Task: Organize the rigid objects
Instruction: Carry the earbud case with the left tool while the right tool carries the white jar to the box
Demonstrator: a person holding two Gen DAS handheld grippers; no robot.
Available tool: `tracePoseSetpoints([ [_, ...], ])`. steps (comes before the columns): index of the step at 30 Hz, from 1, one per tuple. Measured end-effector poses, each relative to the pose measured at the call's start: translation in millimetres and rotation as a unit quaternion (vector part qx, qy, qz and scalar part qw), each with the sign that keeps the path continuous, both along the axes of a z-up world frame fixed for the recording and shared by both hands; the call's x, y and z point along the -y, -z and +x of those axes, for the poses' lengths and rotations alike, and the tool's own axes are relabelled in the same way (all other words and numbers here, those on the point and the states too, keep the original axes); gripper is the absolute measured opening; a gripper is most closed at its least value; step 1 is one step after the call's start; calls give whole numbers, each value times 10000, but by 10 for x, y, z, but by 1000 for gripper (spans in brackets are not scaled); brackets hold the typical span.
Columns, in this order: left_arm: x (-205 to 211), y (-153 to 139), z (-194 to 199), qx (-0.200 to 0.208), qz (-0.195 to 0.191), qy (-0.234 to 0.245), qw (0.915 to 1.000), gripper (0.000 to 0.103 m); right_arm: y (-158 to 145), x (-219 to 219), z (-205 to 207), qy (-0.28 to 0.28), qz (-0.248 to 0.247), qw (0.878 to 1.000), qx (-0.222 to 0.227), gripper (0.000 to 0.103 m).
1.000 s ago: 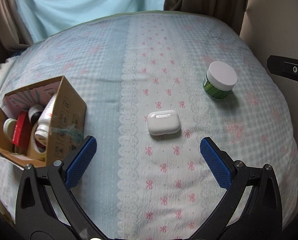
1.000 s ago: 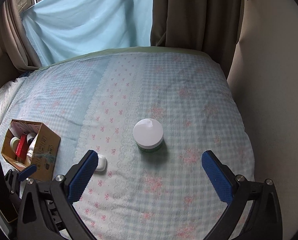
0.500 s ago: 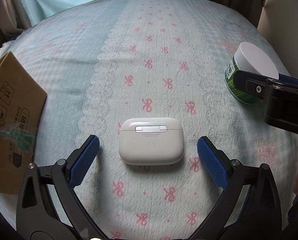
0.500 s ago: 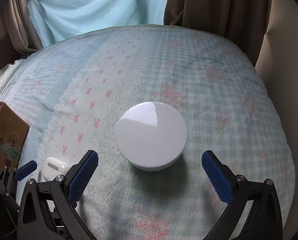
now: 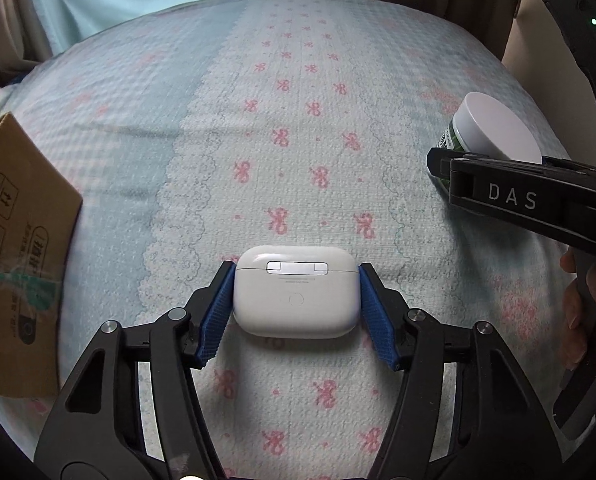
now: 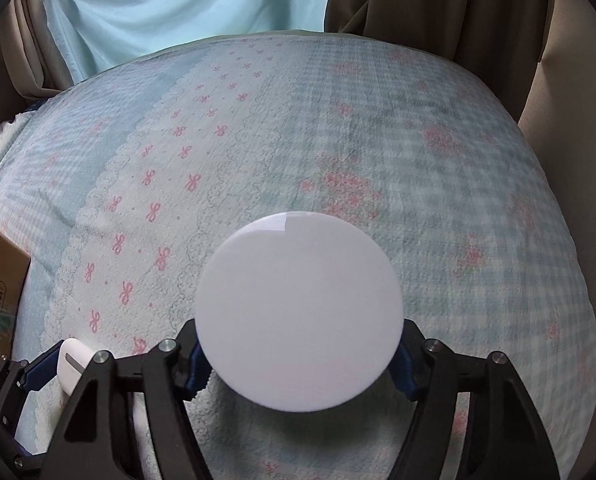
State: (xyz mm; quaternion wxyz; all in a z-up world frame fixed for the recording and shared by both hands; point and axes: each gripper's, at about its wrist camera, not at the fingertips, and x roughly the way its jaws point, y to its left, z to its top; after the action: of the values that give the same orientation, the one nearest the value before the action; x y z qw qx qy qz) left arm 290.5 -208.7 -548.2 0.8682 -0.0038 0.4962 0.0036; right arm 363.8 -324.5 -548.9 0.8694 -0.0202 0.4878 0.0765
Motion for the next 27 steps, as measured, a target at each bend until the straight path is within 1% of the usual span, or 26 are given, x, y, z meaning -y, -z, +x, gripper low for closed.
tracePoseSetpoints([
  [2,-7,-11,-4,-14,-13,10,10000,57,-7,-18,3,-9,-61,10000,-12,66],
  [8,-118,-115,-23,-9,-77,-111,9999,57,-122,1,-57,81,3,10000,-40,66],
  [10,-162,-203,-41,53,-52,-137,9999,57,-211,5,-113,111,20,9999,-3,66],
  [13,-229,-412,-80,192,-63,-178,9996,57,-410,-2,-211,136,15,9999,94,66],
  [16,-294,-727,-144,390,-105,-202,9990,57,-701,-6,-331,187,31,9995,248,66],
  [19,-361,-1134,-225,623,-186,-230,9976,57,-1086,-21,-489,271,61,9987,425,66],
  [24,-468,-1943,-432,945,-309,-201,9948,57,-1851,-100,-897,350,110,9969,695,66],
  [27,-567,-2466,-600,1113,-374,-176,9929,57,-2324,-189,-1163,410,241,9954,827,66],
])
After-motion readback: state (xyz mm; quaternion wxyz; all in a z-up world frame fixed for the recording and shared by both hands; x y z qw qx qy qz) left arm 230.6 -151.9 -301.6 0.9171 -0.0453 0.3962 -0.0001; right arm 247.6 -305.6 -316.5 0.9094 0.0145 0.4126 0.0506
